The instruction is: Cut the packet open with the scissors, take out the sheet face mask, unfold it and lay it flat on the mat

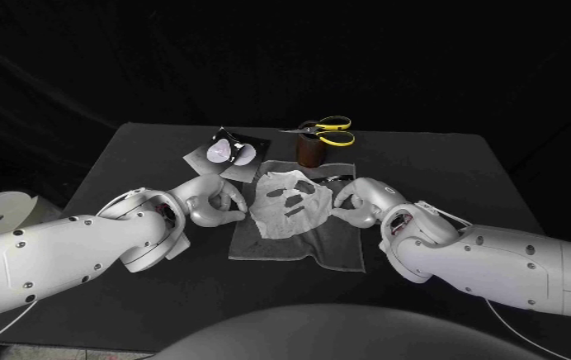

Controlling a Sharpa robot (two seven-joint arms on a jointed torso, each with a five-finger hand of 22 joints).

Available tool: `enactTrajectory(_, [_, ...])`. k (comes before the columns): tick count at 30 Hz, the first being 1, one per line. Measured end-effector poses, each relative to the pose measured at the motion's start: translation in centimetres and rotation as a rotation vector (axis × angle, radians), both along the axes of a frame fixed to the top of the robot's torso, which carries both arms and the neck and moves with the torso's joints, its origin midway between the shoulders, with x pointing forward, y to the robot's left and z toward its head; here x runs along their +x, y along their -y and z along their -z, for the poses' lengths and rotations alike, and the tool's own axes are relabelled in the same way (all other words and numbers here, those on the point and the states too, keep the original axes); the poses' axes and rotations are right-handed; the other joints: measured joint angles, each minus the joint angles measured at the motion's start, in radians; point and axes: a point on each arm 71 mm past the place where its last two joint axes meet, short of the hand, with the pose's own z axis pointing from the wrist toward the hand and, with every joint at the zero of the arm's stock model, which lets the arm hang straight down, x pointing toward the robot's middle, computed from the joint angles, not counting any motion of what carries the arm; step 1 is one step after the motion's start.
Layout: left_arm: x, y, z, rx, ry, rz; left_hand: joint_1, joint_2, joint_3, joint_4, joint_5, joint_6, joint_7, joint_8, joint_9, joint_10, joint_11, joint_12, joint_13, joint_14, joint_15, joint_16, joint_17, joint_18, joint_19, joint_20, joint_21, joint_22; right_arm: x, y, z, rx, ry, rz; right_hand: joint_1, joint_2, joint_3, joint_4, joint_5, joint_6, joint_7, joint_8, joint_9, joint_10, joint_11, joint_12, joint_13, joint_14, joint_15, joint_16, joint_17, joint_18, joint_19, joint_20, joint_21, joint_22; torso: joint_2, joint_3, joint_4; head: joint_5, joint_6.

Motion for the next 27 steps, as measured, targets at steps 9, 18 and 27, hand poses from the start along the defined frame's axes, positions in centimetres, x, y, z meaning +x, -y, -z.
enactTrajectory(9, [0.0,0.0,0.0,-0.001,-0.007,0.001,0.000,0.000,0.000,0.000,0.000,0.000,0.000,0.000,0.000,0.005,-0.002,0.005,0.011,0.000,0.000,0.000,0.000,0.000,0.000,0.000,0.000,0.000,-0.3,-1.0,0.6,-0.013,-0.005,-0.035,0.017,-0.017,-0.019,-0.006,0.000,-0.002,0.002,-0.011,-0.005,0.000,0.000,-0.010,0.000,0.000,0.000,-0.002,0.001,0.000,0.000,0.000,-0.008,-0.001,0.000,0.0005,0.0004,0.002,0.000])
enactTrajectory(18, [-0.1,-0.1,0.1,-0.004,-0.013,-0.002,0.000,0.000,0.000,0.000,0.000,0.000,0.000,0.000,-0.001,0.013,-0.002,0.013,0.022,0.000,0.000,-0.001,0.000,0.000,0.000,0.000,0.000,-0.002,-0.1,-0.9,1.1,-0.041,-0.015,-0.047,0.021,-0.021,-0.030,0.000,0.000,-0.007,0.007,-0.016,-0.008,-0.002,-0.001,-0.016,-0.001,0.000,0.000,0.000,0.000,0.000,0.000,0.000,-0.016,0.000,0.000,0.0005,-0.0003,0.002,0.000])
enactTrajectory(27, [-0.1,-0.1,0.1,-0.007,-0.018,-0.004,0.000,0.000,0.000,0.000,0.000,0.000,0.000,0.000,-0.001,0.015,0.001,0.013,0.029,0.000,0.000,-0.001,0.000,0.000,0.000,0.000,0.000,-0.002,0.0,-0.9,1.2,-0.056,-0.002,-0.056,0.049,-0.011,-0.027,-0.003,0.000,-0.006,0.007,-0.020,-0.011,-0.002,-0.002,-0.018,0.000,0.000,0.000,0.000,0.000,0.000,0.000,0.000,-0.020,0.000,-0.001,0.0004,-0.0003,0.001,0.000])
